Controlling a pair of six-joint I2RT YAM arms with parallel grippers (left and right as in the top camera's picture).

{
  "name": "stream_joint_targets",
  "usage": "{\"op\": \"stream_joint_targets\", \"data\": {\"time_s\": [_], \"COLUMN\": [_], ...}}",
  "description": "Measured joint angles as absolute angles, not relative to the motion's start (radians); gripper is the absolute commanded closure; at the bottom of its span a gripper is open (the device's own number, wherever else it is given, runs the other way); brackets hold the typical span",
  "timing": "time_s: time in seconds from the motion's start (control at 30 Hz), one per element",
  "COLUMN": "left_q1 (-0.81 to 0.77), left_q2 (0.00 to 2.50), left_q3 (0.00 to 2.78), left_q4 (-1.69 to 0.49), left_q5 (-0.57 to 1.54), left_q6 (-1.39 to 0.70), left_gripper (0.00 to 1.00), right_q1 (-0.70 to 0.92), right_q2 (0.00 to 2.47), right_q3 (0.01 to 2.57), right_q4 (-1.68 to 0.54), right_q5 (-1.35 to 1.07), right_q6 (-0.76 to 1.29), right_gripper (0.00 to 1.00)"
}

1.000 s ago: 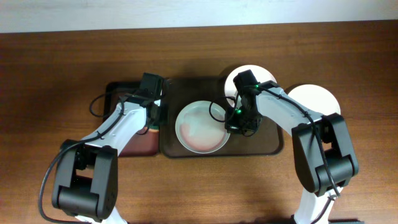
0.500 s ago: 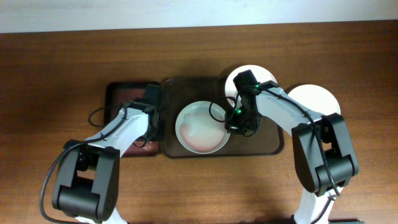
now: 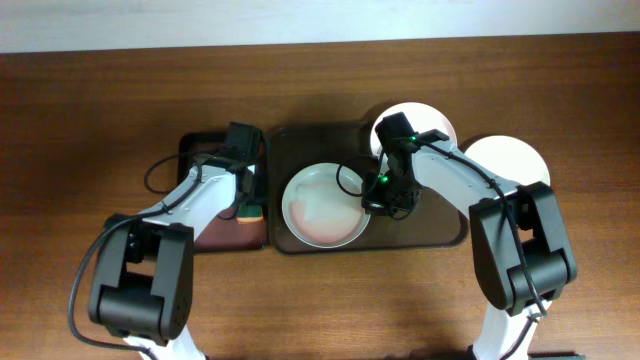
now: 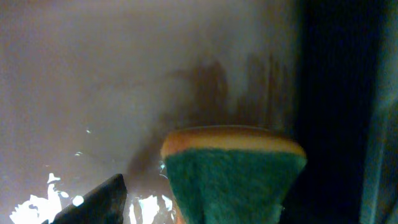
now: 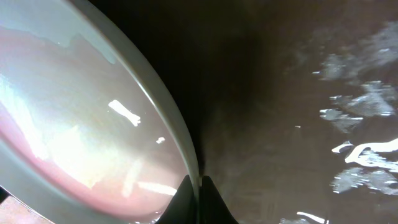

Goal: Clean dirty plates on tray and stack at the side
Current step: 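Put the sponge back on the small maroon tray with the left gripper, then carry the cleaned plate right and stack it on the first plate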

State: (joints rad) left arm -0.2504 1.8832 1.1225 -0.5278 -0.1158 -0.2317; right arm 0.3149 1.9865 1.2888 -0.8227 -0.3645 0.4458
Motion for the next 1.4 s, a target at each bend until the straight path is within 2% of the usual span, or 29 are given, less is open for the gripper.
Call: {"op": "stream_joint_targets", "data": {"time_s": [0.03,0.07,0.1,0.17,0.2,0.23,0.3,0.33,0.37,0.47,0.6,0.73,0.9,1.03,1.17,1.27,1.37,1.4], "left_q1": [-0.252,-0.257,-0.258,-0.258,-0.255,-0.249,-0.217,-0.2,-0.187,-0.162,-0.161,-0.161,-0.161,-0.161,-0.161,-0.161,-0.161,-0.161], "left_q2": [1.888,1.89,1.891,1.891,1.891,1.891,1.868,1.828,1.791,1.709,1.709,1.709,1.709,1.709,1.709,1.709,1.709,1.709], "left_q3": [1.126,1.126,1.126,1.126,1.126,1.131,1.136,1.137,1.141,1.151,1.15,1.15,1.15,1.15,1.15,1.15,1.15,1.15], "left_q4": [-0.519,-0.512,-0.511,-0.511,-0.511,-0.519,-0.565,-0.597,-0.621,-0.736,-0.746,-0.746,-0.745,-0.745,-0.745,-0.745,-0.745,-0.745], "left_q5": [-0.1,-0.086,-0.082,-0.078,-0.078,-0.077,-0.074,-0.075,-0.075,-0.074,-0.074,-0.074,-0.074,-0.074,-0.074,-0.074,-0.074,-0.075], "left_q6": [-0.231,-0.231,-0.231,-0.231,-0.231,-0.231,-0.23,-0.232,-0.231,-0.231,-0.231,-0.232,-0.231,-0.231,-0.231,-0.231,-0.231,-0.231], "left_gripper": [0.71,0.96,1.0,1.0,0.53,0.27,0.18,0.06,0.02,0.0,0.0,0.0,0.0,0.0,0.0,0.0,0.0,0.0], "right_q1": [0.315,0.315,0.315,0.315,0.315,0.315,0.315,0.315,0.315,0.315,0.34,0.49,0.777,0.819,0.811,0.71,0.387,0.237], "right_q2": [1.987,1.987,1.987,1.987,1.987,1.987,1.987,1.987,1.987,1.953,1.851,1.827,1.824,1.824,1.824,1.822,1.821,1.821], "right_q3": [1.289,1.289,1.289,1.289,1.289,1.289,1.291,1.299,1.317,1.439,1.548,1.568,1.569,1.569,1.569,1.571,1.573,1.573], "right_q4": [-0.823,-0.823,-0.823,-0.823,-0.823,-0.823,-0.827,-0.834,-0.862,-0.96,-1.084,-1.113,-1.115,-1.111,-1.107,-1.103,-1.097,-1.093], "right_q5": [-0.364,-0.364,-0.364,-0.364,-0.364,-0.363,-0.341,-0.326,-0.297,-0.16,0.103,0.447,0.94,1.059,1.064,0.91,0.498,0.327], "right_q6": [0.445,0.445,0.446,0.443,0.436,0.423,0.408,0.387,0.374,0.321,0.302,0.292,0.288,0.287,0.324,0.406,0.457,0.467], "right_gripper": [0.96,0.96,0.96,0.96,0.96,0.96,0.96,0.96,0.96,0.96,0.96,0.96,0.96,0.96,0.96,0.96,0.96,0.96]}}
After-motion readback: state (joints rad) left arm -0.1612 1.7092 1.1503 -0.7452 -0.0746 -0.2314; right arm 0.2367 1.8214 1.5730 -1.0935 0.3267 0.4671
